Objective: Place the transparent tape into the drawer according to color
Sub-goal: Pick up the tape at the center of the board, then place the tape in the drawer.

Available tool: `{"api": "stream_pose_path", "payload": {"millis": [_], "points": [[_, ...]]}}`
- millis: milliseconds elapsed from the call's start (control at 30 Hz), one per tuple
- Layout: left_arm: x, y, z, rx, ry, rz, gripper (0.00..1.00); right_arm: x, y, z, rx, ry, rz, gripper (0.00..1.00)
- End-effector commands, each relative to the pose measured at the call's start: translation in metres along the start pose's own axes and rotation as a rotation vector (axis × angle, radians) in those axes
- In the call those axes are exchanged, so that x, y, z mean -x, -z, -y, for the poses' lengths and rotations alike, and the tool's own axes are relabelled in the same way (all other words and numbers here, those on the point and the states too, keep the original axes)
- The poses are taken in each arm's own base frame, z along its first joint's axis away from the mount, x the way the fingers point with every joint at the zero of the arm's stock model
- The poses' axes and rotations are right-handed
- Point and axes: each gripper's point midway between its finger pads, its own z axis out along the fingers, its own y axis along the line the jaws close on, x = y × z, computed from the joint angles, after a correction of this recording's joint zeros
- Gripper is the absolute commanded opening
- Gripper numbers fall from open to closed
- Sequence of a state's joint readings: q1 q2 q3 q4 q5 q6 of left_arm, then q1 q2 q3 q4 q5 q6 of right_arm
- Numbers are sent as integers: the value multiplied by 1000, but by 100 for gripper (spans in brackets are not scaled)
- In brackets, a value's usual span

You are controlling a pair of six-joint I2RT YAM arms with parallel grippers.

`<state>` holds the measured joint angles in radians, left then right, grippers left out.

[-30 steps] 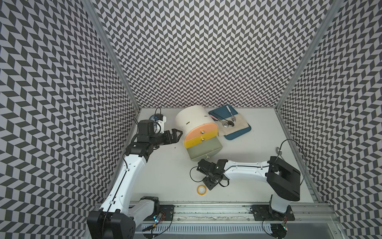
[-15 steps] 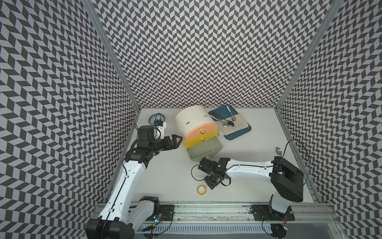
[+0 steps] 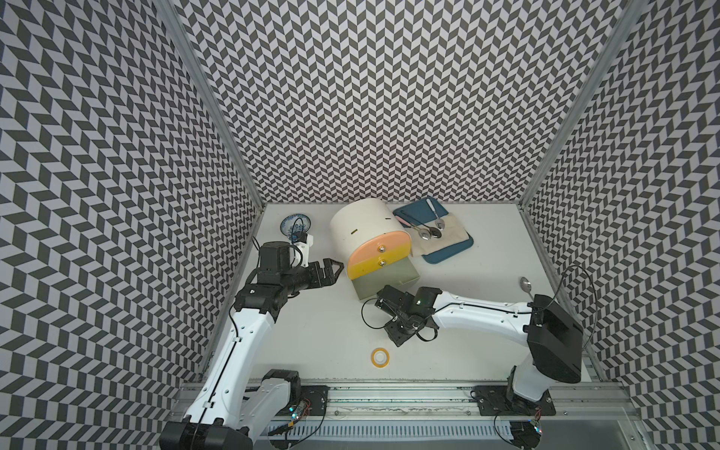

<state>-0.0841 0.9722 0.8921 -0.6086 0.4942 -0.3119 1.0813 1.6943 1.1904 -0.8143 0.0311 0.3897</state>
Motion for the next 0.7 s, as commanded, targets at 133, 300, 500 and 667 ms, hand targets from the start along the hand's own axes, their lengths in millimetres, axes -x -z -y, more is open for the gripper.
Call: {"api": "stream_pose_path", "payload": {"millis": [133,300,500,667], "points": [[-7,5,0,-7,4,-1,100,30,36,5,20,-17,100,15],[-13,5,-1,-6,10,-10,100,48,56,11,24,-40,155,14],[-25,5,-3,-12,26,-25,100,79,80,26,15,-81,242,13],[-40,4,-4,-32,41,-44,100,108,95,46,0,-136,327,13]]}}
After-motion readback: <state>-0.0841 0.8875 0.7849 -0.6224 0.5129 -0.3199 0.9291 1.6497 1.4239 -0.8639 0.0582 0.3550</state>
